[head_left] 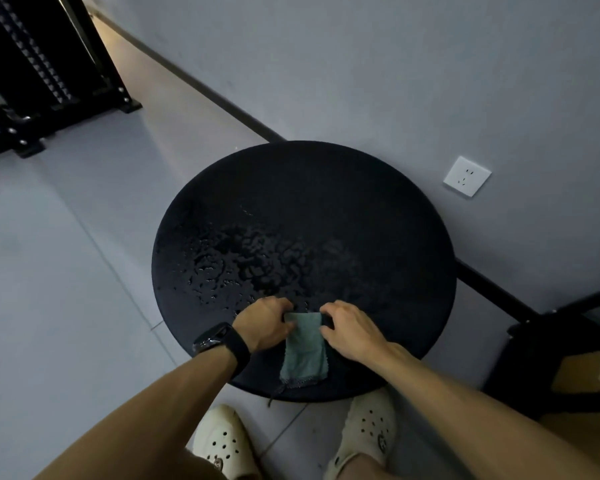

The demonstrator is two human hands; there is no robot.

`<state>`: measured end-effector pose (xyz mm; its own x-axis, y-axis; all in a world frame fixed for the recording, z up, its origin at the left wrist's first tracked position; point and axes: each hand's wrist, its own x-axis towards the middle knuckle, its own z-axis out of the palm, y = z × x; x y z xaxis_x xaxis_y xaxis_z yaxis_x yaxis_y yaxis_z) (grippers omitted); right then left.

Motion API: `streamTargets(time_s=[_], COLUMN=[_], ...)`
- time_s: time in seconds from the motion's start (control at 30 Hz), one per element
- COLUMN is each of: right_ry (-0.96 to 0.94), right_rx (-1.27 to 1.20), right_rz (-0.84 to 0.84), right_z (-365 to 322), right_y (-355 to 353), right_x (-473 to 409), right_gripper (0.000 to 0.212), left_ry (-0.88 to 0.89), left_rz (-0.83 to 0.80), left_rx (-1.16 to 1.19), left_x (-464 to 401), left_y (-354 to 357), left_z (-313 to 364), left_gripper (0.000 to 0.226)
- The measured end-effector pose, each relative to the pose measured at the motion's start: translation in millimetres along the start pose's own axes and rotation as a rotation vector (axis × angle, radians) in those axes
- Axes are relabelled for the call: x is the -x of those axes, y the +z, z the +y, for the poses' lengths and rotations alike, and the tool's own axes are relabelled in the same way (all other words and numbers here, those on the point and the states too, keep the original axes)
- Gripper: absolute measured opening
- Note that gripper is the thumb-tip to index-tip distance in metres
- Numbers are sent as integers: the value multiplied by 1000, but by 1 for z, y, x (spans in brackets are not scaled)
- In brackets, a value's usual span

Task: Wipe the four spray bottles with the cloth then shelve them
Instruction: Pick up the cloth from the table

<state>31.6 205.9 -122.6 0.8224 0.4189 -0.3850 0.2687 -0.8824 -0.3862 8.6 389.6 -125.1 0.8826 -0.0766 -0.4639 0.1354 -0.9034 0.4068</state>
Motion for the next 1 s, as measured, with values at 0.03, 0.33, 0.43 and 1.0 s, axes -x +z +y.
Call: streamTargets(time_s=[0.03, 0.33, 0.43, 1.0], right_ry=[-12, -77, -73, -115], right_rx=[-2, 57, 70, -147], right_rz=[11, 27, 14, 130], right_z=[0, 1, -1, -2], right_y=[3, 20, 20, -1], right_x=[-4, -26, -29, -9], right_gripper=[43, 40, 35, 16], left_ry=[-5, -21, -25, 70], left_rz=[0, -19, -8, 56], left_rx=[-4, -44, -37, 94], left_x=[-3, -21, -23, -6], left_y=[2, 13, 16, -4], left_z=[-1, -7, -8, 9], left_gripper=[42, 51, 44, 20])
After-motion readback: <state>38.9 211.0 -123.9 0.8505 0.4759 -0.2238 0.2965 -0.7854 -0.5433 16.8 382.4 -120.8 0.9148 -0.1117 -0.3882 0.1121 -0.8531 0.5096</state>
